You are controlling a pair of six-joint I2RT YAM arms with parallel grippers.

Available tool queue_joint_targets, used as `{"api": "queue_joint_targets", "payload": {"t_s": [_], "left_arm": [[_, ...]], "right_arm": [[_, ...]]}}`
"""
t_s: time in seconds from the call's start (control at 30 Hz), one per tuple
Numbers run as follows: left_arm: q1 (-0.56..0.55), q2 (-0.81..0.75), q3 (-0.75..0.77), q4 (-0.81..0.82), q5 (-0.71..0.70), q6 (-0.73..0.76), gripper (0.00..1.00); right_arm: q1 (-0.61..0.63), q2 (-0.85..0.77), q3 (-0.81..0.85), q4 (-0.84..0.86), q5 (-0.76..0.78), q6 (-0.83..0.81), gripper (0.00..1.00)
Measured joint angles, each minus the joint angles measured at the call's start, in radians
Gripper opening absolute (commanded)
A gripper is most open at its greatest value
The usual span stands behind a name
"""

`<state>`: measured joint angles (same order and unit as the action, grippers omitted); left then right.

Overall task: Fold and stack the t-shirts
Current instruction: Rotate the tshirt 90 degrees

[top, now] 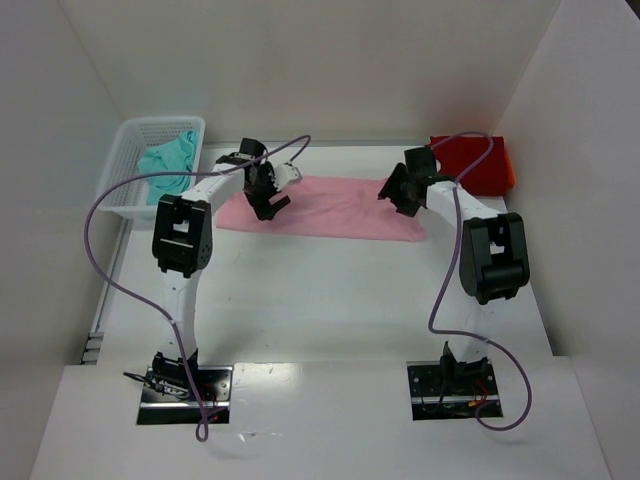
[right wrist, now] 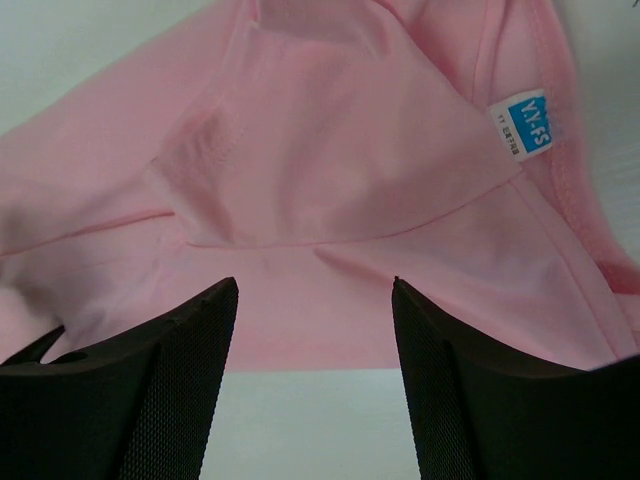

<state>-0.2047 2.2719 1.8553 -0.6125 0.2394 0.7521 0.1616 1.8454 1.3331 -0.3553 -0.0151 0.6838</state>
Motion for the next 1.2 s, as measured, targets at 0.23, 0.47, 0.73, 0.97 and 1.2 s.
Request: {"api": "queue_joint_targets", "payload": {"t_s": [0.23, 0.47, 0.73, 0.97, 1.2], "left_arm": [[-0.056, 0.002, -0.006, -0.002, -0.092, -0.028, 1.00], [-0.061, 0.002, -0.003, -0.035, -0.107, -0.082, 1.00], [-0.105, -0.032, -0.059, -0.102, -0.094, -0.183, 1.00], [-0.156, -0.144, -0.241, -0.105, -0.060, -0.283, 1.00], [-0.298, -0.217, -0.350, -0.125, -0.033, -0.391, 1.00]], "right_arm": [[0.026, 0.076, 0.014, 0.002, 0.034, -0.005, 0.69], [0.027, 0.080, 0.027, 0.003, 0.043, -0.012, 0.73], [0.027, 0.080, 0.034, 0.005, 0.052, -0.028, 0.75], [0.027, 0.079, 0.035, 0.009, 0.059, -0.043, 0.76], [0.027, 0.075, 0.035, 0.013, 0.065, -0.061, 0.79]]}}
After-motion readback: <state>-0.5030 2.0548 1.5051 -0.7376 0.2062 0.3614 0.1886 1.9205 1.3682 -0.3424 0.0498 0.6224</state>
